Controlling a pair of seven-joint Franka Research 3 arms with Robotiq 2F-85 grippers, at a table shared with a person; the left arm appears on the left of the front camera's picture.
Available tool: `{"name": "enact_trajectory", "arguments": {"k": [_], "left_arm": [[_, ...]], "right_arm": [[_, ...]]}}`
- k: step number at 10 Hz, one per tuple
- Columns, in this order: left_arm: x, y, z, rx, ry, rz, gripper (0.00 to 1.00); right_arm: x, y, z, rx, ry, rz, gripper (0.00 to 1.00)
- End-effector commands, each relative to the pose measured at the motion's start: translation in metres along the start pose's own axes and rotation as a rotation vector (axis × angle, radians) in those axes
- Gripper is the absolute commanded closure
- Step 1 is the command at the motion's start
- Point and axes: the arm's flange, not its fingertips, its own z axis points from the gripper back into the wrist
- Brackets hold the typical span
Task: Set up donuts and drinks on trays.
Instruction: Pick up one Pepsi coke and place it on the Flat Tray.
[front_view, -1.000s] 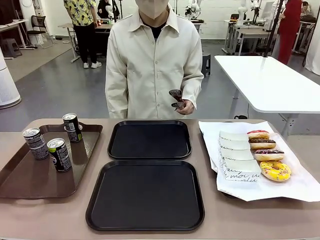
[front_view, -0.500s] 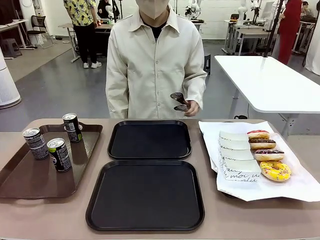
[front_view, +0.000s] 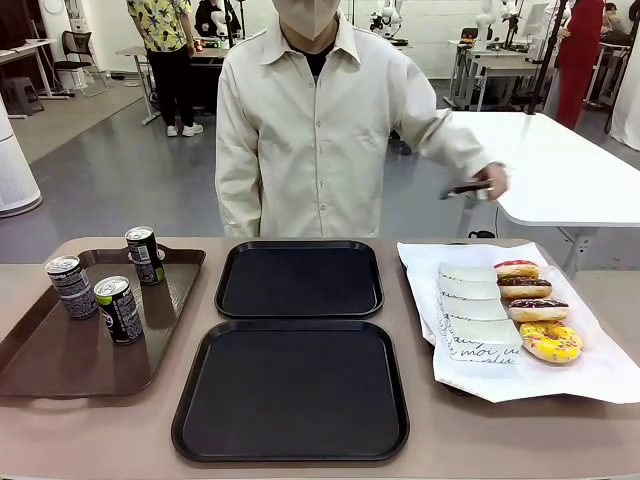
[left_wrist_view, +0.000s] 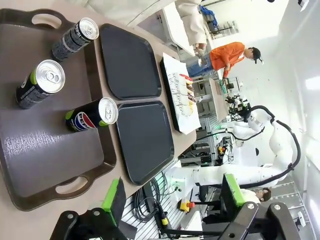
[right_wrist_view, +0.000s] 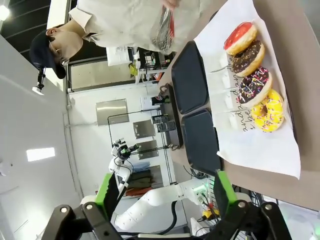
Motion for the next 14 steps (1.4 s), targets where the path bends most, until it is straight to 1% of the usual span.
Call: {"name": "enact_trajectory", "arguments": {"k": [1,14], "left_arm": [[-0.0024,-0.0011,0.0,-0.02,-0.013,-0.014,0.0],[-0.0024,-0.0011,0.0,-0.02,-0.013,-0.014,0.0]], "right_arm": [[0.002,0.0004,-0.0017,0.023,-0.005,0.003,0.0],[0.002,0.0004,-0.0017,0.023,-0.005,0.003,0.0]]}}
